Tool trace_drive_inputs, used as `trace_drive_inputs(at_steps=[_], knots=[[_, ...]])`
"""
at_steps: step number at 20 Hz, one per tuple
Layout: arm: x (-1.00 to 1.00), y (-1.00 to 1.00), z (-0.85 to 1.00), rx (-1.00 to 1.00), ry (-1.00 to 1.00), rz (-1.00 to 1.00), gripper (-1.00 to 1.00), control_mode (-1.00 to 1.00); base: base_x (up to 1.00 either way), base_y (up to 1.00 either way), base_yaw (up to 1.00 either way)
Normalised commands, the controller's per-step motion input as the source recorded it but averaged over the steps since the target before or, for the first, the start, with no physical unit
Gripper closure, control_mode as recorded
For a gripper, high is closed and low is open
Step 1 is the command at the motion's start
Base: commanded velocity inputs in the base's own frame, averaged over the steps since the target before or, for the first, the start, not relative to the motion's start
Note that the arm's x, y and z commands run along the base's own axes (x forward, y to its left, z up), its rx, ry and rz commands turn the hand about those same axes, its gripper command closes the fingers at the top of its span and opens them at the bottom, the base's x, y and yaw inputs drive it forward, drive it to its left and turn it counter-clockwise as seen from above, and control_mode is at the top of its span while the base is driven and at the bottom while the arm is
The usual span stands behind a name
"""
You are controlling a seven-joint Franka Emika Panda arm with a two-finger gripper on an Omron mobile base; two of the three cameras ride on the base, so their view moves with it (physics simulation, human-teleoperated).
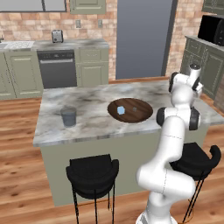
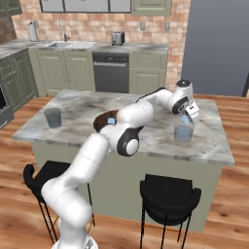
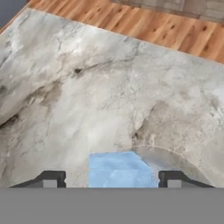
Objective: There are four ice cubes in the ice bowl. Place two ice cubes in each glass of water.
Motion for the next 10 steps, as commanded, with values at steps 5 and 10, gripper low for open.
trace_drive_inputs(at_steps=[5, 10], knots=[[-0.68, 0.0, 0.2, 0.0, -0.16, 0.0, -1.0, -1.0, 0.0, 0.0, 0.0], [-0.82, 0.15, 0.22, 0.0, -0.08, 0.0, -1.0, -1.0, 0.0, 0.0, 0.0]])
